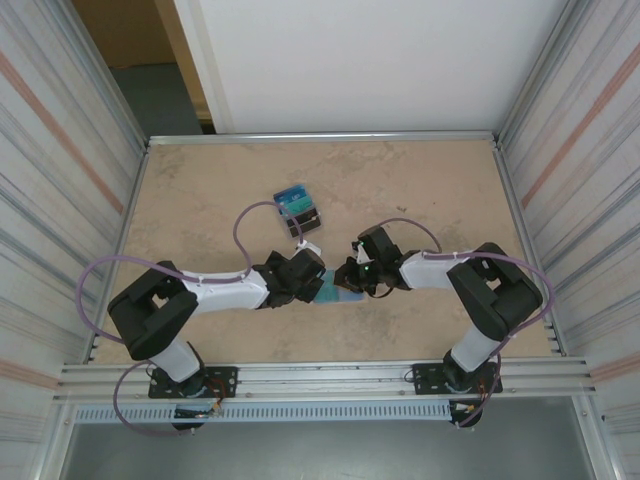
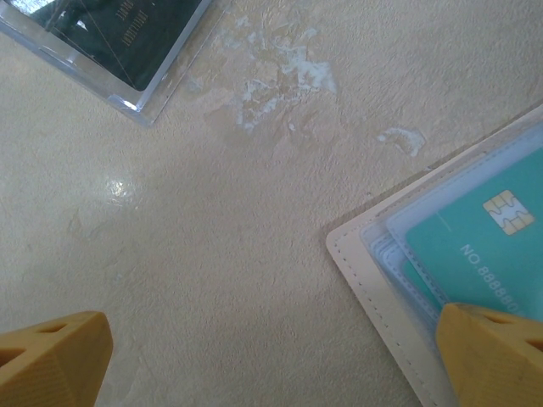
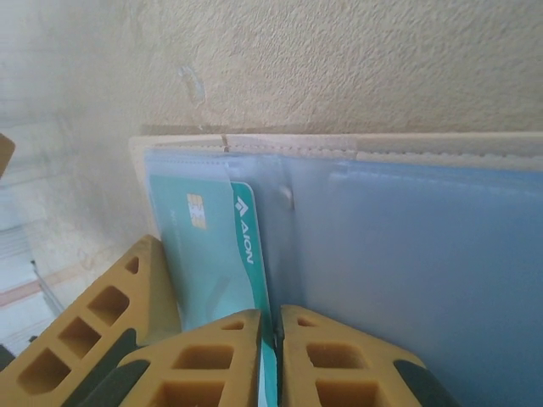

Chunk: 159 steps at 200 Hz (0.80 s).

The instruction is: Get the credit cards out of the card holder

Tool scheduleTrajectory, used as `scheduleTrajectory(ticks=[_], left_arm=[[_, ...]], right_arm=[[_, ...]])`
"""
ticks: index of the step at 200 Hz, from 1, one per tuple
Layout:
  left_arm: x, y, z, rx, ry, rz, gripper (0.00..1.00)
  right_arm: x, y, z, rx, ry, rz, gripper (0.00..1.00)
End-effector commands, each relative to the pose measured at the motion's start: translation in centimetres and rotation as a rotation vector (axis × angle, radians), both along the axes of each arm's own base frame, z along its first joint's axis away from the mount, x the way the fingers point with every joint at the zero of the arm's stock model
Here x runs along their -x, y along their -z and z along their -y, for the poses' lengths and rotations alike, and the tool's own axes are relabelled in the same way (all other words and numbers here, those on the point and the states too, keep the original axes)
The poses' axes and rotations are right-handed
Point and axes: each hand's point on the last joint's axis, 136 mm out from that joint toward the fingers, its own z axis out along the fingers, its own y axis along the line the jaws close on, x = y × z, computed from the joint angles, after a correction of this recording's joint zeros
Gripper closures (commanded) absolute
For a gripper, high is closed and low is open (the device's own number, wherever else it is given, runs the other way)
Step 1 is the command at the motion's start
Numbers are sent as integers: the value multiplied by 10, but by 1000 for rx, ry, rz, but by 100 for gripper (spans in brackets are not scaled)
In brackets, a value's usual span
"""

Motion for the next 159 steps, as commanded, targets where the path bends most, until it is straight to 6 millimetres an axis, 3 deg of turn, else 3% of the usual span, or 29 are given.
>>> scheduleTrajectory(ticks=[1,47,104,159], left_arm=[[10,11,-8,-58,0,-51,1],[10,12,-6,-55,4,-54,1],[10,13,-7,-58,-1,-52,1],[8,11,-6,-55,-2,-47,1]], right_arm=[[-3,-21,-6,-88,-3,27,87],[-3,-25,-8,-113,-10,30,86],[-4,-10,4,-24,20,19,79],[-2,-1,-2,12,-1,10,80]])
